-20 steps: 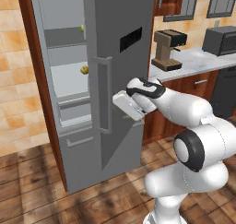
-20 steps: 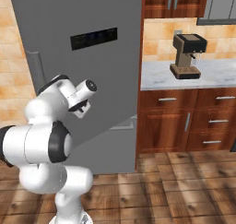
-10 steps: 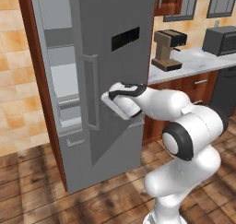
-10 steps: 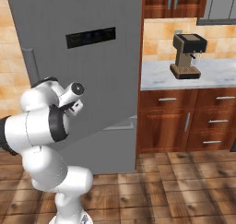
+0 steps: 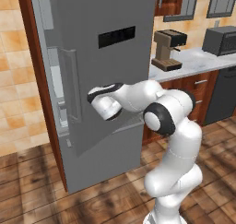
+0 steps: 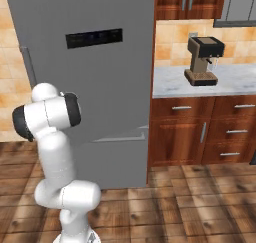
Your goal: Place the pear in the correct fridge rack based on whether it is a fruit or vegetable. Finally, close the fridge door.
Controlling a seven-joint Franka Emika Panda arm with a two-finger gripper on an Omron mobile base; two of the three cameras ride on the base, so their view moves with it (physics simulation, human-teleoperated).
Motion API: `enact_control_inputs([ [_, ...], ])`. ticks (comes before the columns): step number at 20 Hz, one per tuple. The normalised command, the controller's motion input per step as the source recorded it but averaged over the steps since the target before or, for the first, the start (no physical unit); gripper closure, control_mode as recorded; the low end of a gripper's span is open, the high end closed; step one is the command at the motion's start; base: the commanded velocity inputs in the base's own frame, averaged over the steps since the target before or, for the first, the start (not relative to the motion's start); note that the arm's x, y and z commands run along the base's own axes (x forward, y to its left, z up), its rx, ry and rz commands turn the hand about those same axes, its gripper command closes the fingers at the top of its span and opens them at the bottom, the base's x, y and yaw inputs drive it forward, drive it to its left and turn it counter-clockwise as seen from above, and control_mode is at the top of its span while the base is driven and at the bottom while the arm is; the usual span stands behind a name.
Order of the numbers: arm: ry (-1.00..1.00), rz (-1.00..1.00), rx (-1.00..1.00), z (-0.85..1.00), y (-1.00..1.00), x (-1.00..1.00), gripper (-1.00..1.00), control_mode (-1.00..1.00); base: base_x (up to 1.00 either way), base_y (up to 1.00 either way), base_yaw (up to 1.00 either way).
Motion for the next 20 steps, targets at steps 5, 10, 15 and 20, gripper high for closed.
enact_control_inputs([
  [5, 0.0, -0.19, 0.0, -0.33, 0.36, 0.69, -1.0, -1.0, 0.0, 0.0, 0.0],
  [10, 0.0, -0.19, 0.0, -0.36, 0.41, 0.69, -1.0, -1.0, 0.0, 0.0, 0.0],
  [15, 0.0, -0.19, 0.0, -0.21, 0.45, 0.76, -1.0, -1.0, 0.0, 0.0, 0.0],
  [20, 0.0, -0.2, 0.0, -0.11, 0.39, 0.72, -1.0, -1.0, 0.0, 0.0, 0.0],
])
